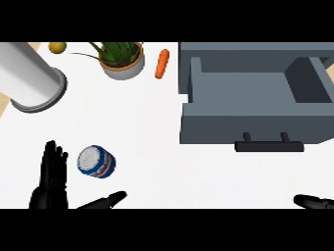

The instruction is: Pick up the can, place it into the drawer and close the drawer

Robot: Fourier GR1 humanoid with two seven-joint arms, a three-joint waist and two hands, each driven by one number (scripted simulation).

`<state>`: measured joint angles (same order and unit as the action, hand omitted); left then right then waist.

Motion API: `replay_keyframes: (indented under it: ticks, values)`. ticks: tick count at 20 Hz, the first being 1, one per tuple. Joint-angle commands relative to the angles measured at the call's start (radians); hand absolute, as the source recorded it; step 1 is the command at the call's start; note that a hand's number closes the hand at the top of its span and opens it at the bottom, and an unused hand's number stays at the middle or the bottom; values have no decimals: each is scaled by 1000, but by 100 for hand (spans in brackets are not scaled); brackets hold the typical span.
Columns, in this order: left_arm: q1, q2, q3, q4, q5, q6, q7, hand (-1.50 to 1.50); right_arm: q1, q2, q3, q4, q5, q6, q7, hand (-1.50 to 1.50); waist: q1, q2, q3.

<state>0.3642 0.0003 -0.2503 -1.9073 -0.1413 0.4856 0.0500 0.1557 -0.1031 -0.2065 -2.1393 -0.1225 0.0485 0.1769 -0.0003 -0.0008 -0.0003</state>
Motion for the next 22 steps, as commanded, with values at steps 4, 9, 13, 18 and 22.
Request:
replay_keyframes:
  ticks: [4, 9, 13, 18, 22]
  values:
    - [-5, 0, 46, 171, 100, 26, -151, -150, 68, 53, 28, -79, 38, -13, 6, -150, -2, 0, 0]
    - [-72, 0, 99, 275, 155, 29, -195, -150, -8, 24, -5, -35, 36, -10, 31, -150, 0, 0, 0]
    - [-159, 7, 177, 461, 225, -9, -302, -150, 55, 18, -45, -81, -27, 38, 25, -150, -5, 0, 0]
    - [-142, 0, 153, 571, 268, -9, -419, -150, 27, -8, -74, -86, -42, 60, 57, -150, -2, 0, 0]
    - [-265, 0, 218, 713, 312, -31, -439, -150, 20, 32, -13, -142, 13, 21, 123, -150, -3, 1, 0]
